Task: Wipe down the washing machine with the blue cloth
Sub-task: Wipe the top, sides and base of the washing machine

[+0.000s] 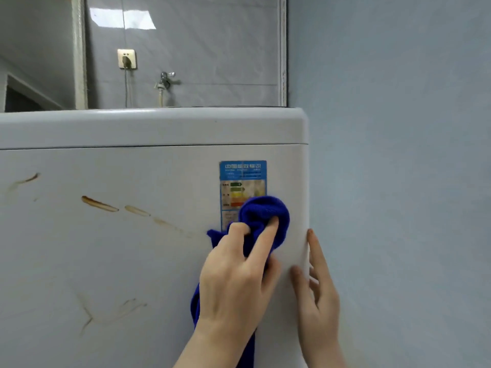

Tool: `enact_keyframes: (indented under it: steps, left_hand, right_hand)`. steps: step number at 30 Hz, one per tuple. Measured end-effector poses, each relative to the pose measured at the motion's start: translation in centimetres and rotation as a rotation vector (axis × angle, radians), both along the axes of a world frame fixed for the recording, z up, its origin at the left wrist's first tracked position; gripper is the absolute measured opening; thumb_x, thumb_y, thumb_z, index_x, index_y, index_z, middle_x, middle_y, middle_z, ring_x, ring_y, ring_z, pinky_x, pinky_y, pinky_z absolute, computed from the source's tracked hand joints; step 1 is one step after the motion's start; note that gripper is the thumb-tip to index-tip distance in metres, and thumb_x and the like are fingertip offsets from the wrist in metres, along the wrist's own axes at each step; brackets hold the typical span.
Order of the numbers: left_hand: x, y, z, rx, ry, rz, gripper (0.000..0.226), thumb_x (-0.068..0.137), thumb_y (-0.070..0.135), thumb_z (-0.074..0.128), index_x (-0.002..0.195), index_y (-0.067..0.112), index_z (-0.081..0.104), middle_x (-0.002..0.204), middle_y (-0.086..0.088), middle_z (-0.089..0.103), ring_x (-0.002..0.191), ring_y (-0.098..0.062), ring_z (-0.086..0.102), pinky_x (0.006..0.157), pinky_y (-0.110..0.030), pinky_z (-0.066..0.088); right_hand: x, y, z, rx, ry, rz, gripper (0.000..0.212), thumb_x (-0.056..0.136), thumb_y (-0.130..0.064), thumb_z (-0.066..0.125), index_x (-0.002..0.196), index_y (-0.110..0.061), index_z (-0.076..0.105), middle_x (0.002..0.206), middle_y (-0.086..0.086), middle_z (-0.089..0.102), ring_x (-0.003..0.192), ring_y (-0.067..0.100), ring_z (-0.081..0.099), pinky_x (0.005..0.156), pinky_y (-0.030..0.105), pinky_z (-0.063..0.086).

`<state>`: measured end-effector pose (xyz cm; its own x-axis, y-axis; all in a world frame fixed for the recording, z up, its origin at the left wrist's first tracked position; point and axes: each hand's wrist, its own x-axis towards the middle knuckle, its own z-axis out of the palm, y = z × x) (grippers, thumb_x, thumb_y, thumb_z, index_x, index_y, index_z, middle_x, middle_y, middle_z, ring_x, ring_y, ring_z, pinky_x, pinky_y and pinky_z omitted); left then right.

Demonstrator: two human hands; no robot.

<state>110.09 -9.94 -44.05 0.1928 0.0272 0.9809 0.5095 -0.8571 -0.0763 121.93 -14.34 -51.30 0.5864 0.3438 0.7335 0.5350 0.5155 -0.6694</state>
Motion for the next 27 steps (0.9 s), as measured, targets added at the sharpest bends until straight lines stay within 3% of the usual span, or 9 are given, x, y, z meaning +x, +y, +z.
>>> enact_keyframes:
  steps: [4,6,9,12,16,19,23,27]
  left_hand:
    - [0.5,0.2,5.8,-0.034,-0.117,0.064,0.047,0.078,0.016,0.065,0.124,0.022,0.065,0.095,-0.007,0.055,0.056,-0.019,0.047,0.047,-0.024,0.033]
    - [1.0,0.5,8.7,-0.06,-0.176,0.074,0.048,0.079,0.018,0.062,0.126,0.024,0.063,0.097,-0.007,0.054,0.054,-0.017,0.041,0.047,-0.023,0.031]
    - [0.9,0.8,9.0,-0.079,-0.163,0.066,0.048,0.081,0.022,0.06,0.129,0.026,0.061,0.1,-0.006,0.052,0.056,-0.016,0.039,0.047,-0.022,0.031]
    - [0.0,1.0,5.4,-0.103,-0.129,0.033,0.048,0.083,0.025,0.062,0.131,0.026,0.059,0.104,-0.003,0.05,0.059,-0.014,0.044,0.048,-0.021,0.036]
    - [-0.7,1.1,2.1,-0.169,-0.151,0.039,0.048,0.079,0.023,0.065,0.127,0.027,0.063,0.099,-0.003,0.05,0.058,-0.015,0.044,0.049,-0.02,0.033]
    - [-0.5,1.1,3.5,-0.151,-0.186,0.06,0.047,0.078,0.024,0.065,0.125,0.025,0.064,0.097,-0.004,0.051,0.057,-0.014,0.039,0.049,-0.021,0.032]
    - [-0.4,1.5,7.1,-0.127,-0.21,0.081,0.046,0.083,0.031,0.062,0.128,0.024,0.061,0.102,-0.005,0.051,0.058,-0.015,0.04,0.05,-0.023,0.035]
    - [-1.0,1.5,4.9,-0.144,-0.201,0.102,0.046,0.083,0.029,0.063,0.129,0.024,0.06,0.105,-0.006,0.05,0.063,-0.014,0.044,0.053,-0.022,0.034]
  right_hand:
    - [-0.4,0.0,0.2,-0.027,0.056,0.029,0.06,0.08,-0.068,0.051,0.137,-0.072,0.036,0.132,-0.041,0.054,0.122,-0.005,0.055,0.108,0.043,0.048]
    - [-0.8,0.0,0.6,-0.037,0.08,0.042,0.058,0.08,-0.064,0.053,0.132,-0.079,0.033,0.123,-0.052,0.05,0.117,-0.014,0.052,0.106,0.038,0.048]
    - [-1.1,-0.1,1.3,-0.072,0.069,0.051,0.061,0.081,-0.062,0.055,0.131,-0.084,0.026,0.125,-0.061,0.038,0.128,-0.011,0.046,0.112,0.038,0.043]
    - [-1.3,0.0,1.6,-0.065,0.034,0.025,0.07,0.075,-0.074,0.059,0.133,-0.083,0.022,0.133,-0.059,0.033,0.137,-0.011,0.038,0.116,0.036,0.038]
    - [-1.6,0.0,1.5,-0.013,0.038,0.037,0.067,0.088,-0.063,0.067,0.139,-0.076,0.025,0.14,-0.053,0.036,0.139,-0.015,0.033,0.12,0.037,0.033]
    - [-1.9,0.0,1.6,-0.027,0.029,0.027,0.07,0.08,-0.07,0.058,0.139,-0.077,0.022,0.145,-0.051,0.031,0.141,-0.014,0.029,0.121,0.037,0.03]
    - [-1.8,0.1,1.3,-0.058,-0.006,-0.005,0.07,0.085,-0.062,0.059,0.137,-0.081,0.016,0.145,-0.054,0.025,0.142,-0.015,0.025,0.121,0.034,0.027]
    - [-1.4,0.3,1.1,-0.076,-0.043,-0.043,0.076,0.078,-0.073,0.055,0.139,-0.079,0.012,0.146,-0.053,0.022,0.143,-0.011,0.025,0.12,0.033,0.027]
